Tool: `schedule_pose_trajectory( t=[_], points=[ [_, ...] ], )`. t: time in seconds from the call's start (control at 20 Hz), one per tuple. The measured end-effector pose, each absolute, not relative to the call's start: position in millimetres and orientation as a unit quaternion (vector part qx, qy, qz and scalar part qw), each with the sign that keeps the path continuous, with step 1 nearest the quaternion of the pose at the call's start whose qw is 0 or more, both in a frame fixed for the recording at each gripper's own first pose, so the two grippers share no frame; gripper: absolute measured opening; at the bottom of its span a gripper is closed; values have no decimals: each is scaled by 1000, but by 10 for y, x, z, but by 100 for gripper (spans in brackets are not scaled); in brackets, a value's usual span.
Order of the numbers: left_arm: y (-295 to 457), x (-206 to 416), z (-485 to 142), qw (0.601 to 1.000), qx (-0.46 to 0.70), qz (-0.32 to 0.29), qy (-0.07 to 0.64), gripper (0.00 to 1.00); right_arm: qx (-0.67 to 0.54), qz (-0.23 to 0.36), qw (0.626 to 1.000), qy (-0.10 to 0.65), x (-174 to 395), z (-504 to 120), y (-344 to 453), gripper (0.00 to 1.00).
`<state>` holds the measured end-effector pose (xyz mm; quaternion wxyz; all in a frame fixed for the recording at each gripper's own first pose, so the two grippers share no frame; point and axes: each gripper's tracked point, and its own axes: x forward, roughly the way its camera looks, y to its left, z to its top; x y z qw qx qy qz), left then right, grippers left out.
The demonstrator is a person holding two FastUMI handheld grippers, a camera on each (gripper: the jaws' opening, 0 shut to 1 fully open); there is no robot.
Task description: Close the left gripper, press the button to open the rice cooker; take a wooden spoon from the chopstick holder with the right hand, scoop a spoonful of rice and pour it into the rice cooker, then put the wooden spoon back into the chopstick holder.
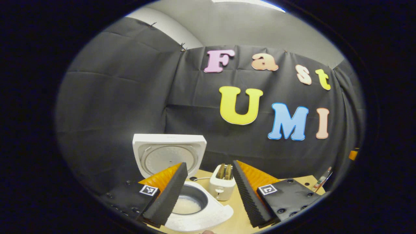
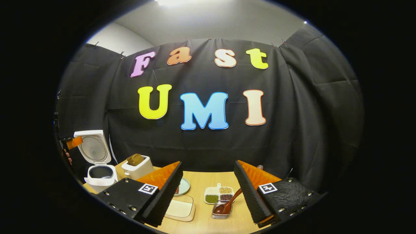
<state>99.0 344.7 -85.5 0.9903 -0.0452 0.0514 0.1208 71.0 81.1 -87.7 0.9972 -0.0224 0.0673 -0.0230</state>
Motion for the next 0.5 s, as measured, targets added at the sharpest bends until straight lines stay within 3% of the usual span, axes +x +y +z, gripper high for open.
schedule_pose_trajectory(
  t=[0.5],
  points=[
    [2585,758,-733,996,-24,87,13,96,-6,-44,996,83,798,-1158,390,97]
  ],
)
